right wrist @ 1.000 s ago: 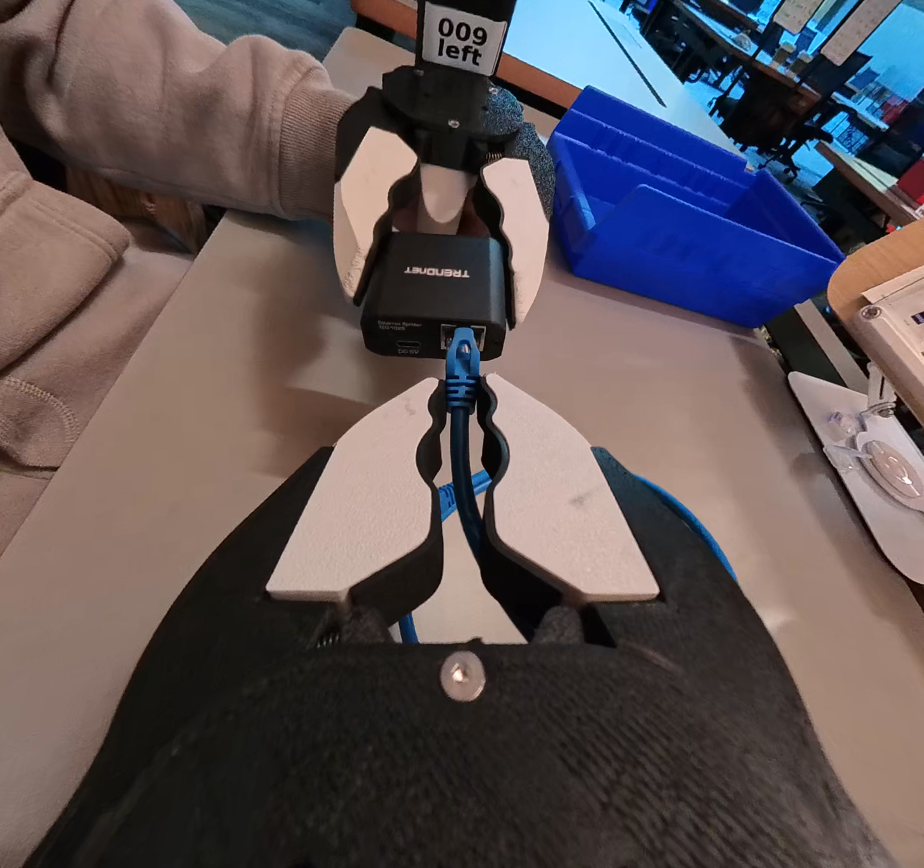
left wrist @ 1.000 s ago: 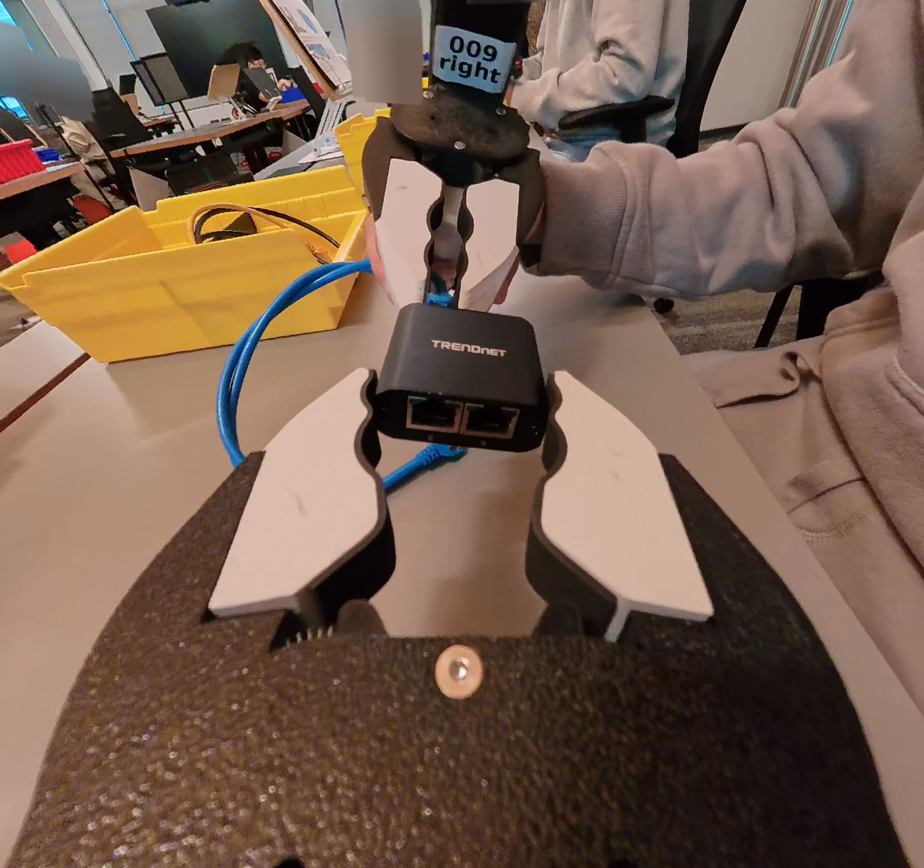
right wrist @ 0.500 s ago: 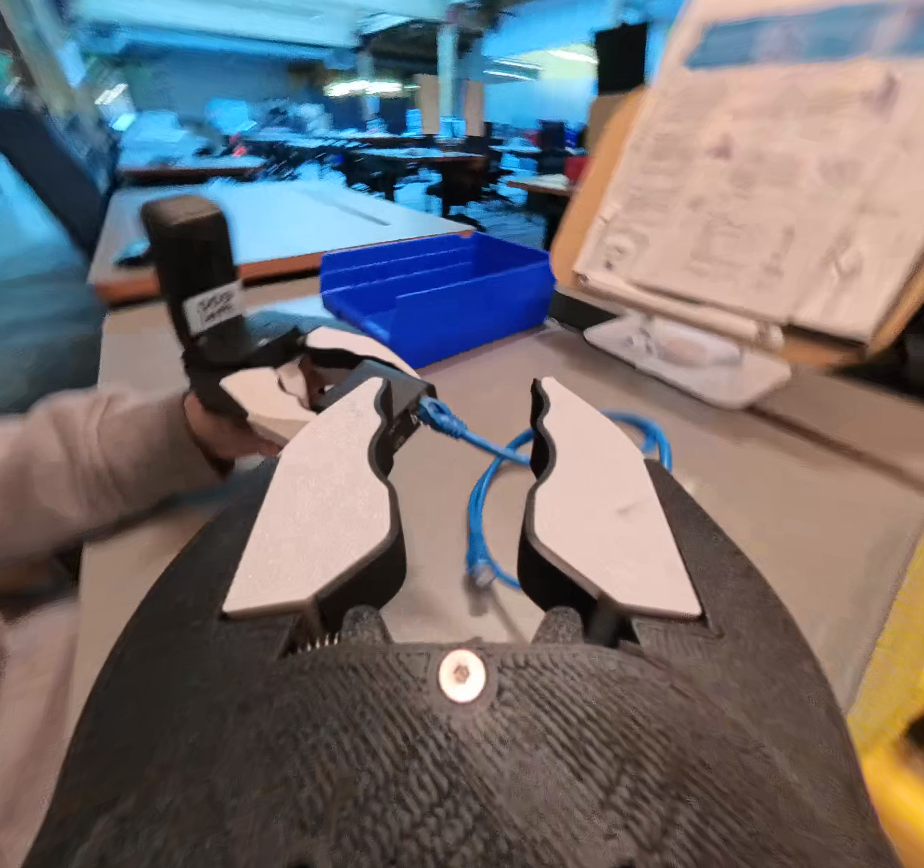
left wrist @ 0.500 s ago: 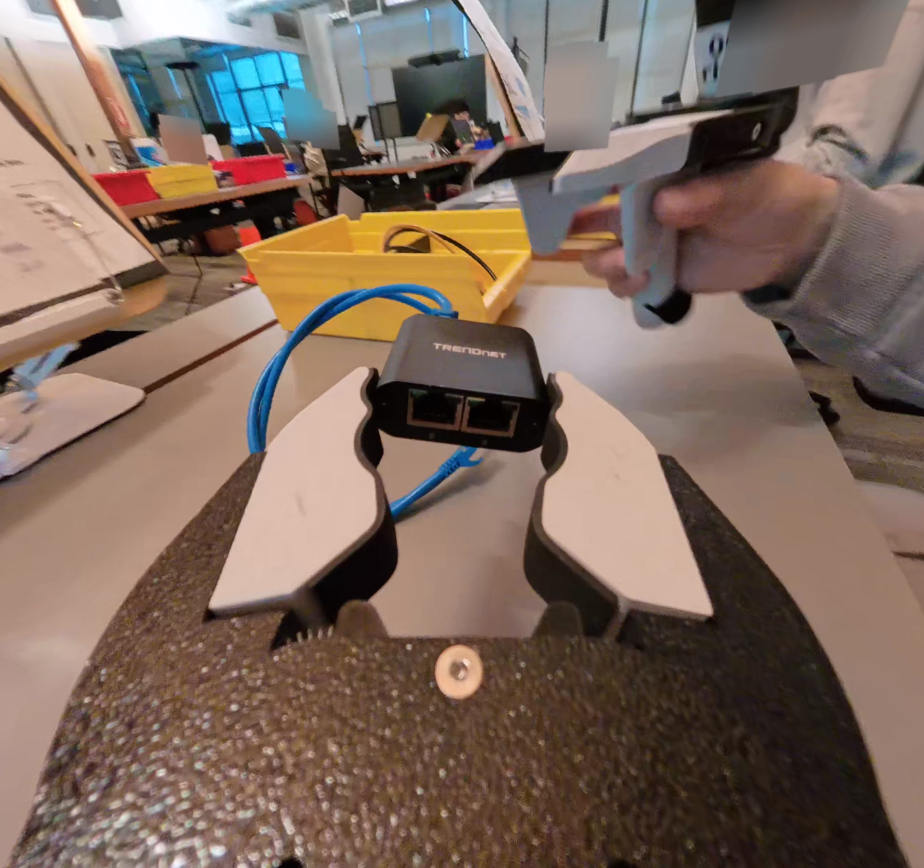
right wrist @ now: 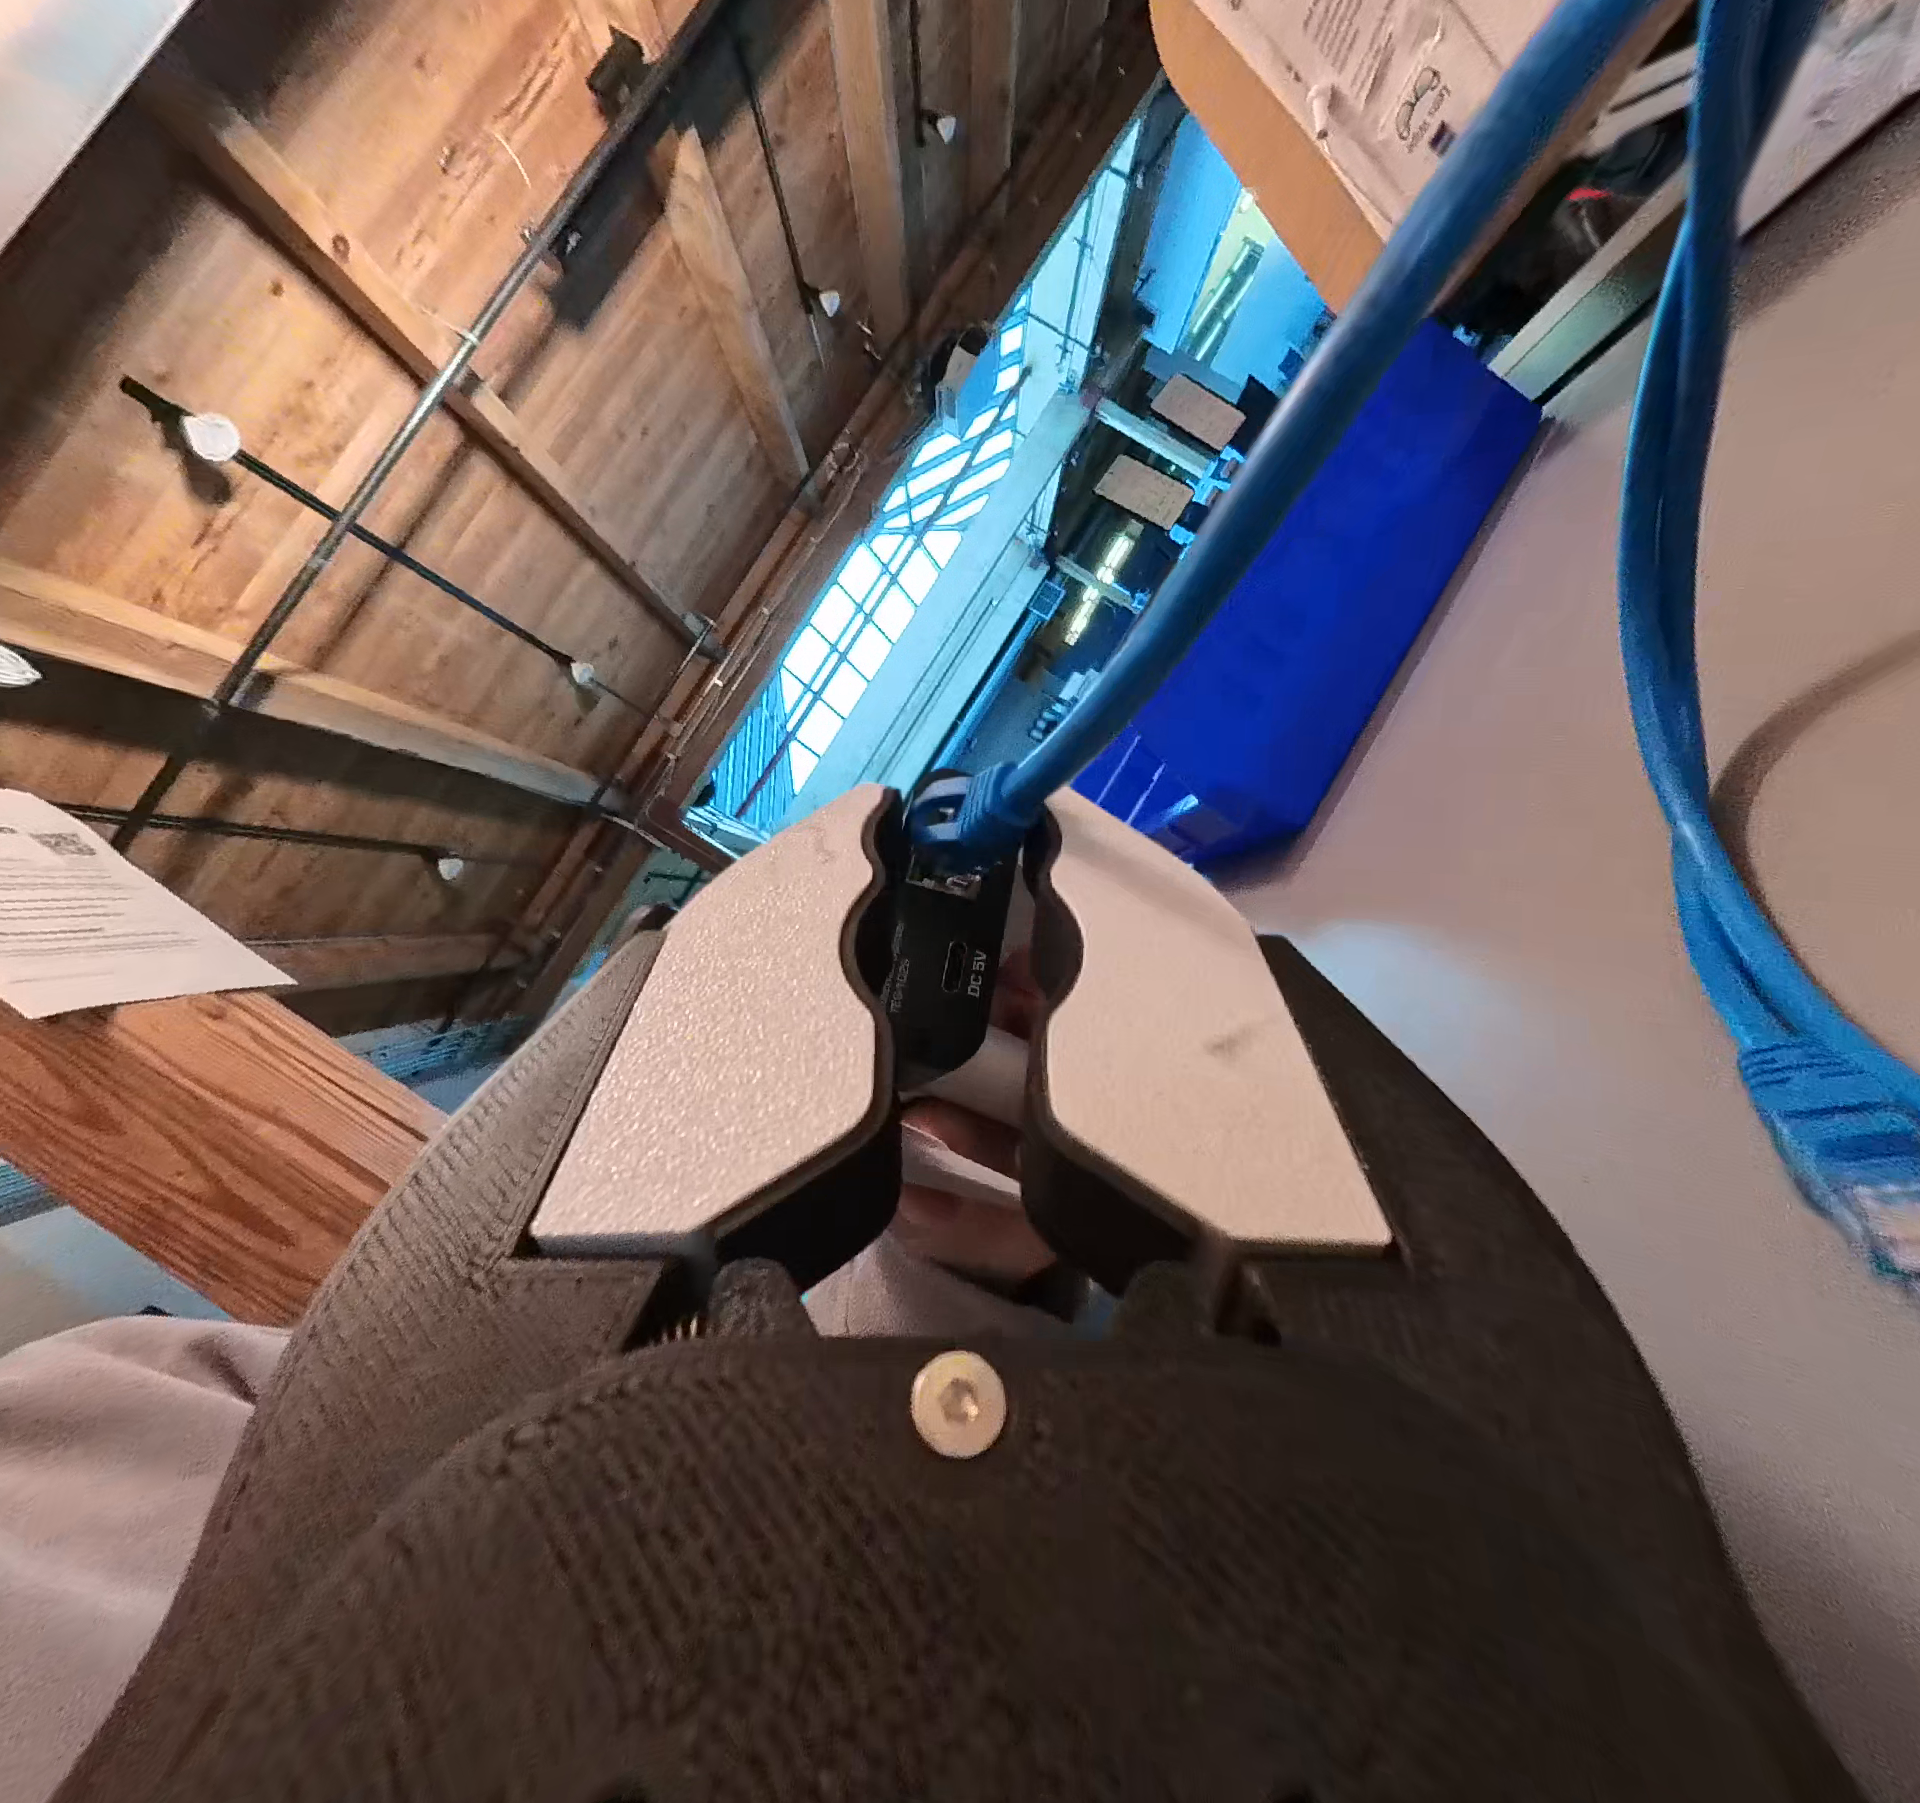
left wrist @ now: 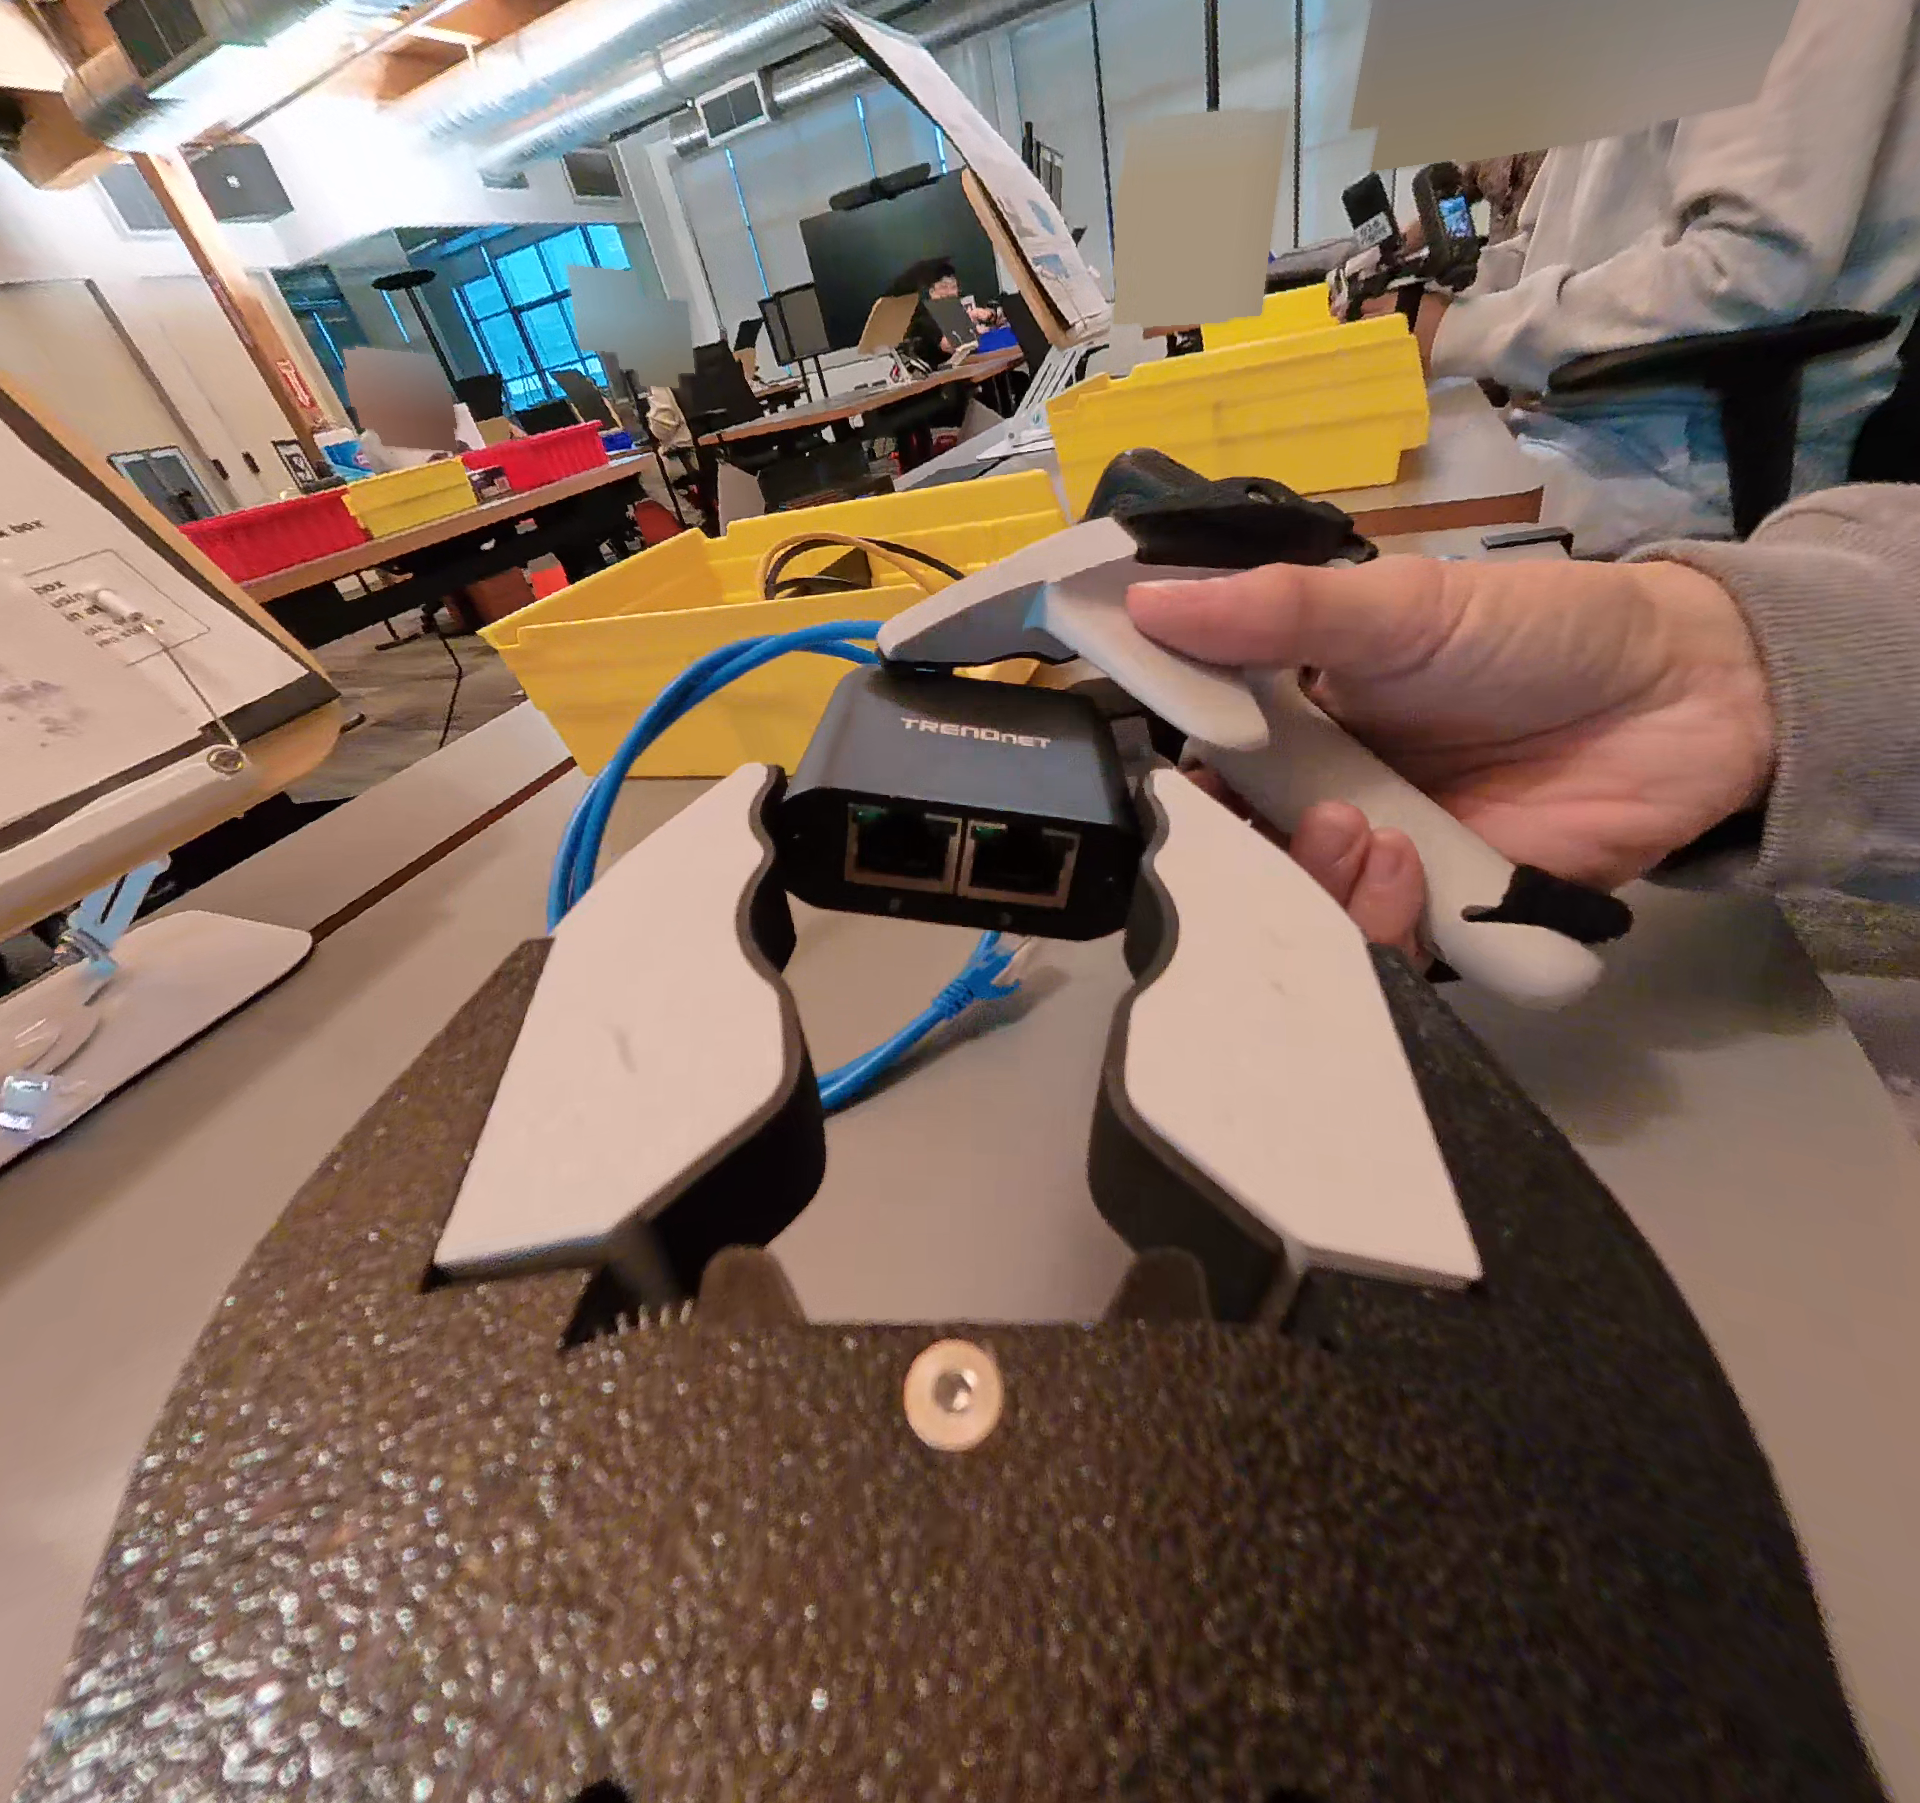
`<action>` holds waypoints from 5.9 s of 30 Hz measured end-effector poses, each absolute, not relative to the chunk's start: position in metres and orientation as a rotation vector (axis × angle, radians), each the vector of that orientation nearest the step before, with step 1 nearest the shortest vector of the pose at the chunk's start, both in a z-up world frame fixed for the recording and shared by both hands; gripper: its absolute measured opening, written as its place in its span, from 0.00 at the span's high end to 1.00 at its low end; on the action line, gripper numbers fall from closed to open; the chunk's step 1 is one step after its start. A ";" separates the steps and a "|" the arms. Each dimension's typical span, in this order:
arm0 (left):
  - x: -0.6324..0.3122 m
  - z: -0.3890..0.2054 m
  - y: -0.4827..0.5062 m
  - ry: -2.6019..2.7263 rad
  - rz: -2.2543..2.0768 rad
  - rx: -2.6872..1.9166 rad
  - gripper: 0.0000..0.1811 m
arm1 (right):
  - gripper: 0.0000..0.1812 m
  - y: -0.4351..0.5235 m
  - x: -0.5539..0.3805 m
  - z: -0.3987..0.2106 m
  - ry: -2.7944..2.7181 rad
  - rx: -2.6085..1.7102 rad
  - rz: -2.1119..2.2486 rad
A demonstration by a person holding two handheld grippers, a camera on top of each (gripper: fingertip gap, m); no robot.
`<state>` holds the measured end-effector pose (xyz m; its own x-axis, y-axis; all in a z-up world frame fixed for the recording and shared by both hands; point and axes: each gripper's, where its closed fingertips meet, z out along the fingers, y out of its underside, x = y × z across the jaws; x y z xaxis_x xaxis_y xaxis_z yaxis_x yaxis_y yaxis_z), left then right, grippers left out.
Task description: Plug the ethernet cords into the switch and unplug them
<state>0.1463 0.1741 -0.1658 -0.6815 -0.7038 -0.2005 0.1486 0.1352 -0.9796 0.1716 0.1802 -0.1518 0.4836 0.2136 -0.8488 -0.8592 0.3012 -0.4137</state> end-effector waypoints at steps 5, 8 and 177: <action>0.149 -0.162 0.179 1.710 -1.603 -0.557 0.66 | 0.88 0.179 0.175 -0.151 0.806 -0.987 0.799; 0.151 -0.161 0.180 1.697 -1.588 -0.568 0.66 | 0.89 0.178 0.177 -0.152 0.834 -0.966 0.810; 0.127 -0.172 0.176 1.814 -1.945 -0.511 0.66 | 0.57 0.132 0.150 -0.152 -0.384 -1.798 0.181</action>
<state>0.1274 0.1759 -0.1716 -0.8399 -0.5423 -0.0227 0.0605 -0.0520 -0.9968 0.1496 0.1317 -0.1519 0.9328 0.3517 0.0781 0.1629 -0.2184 -0.9622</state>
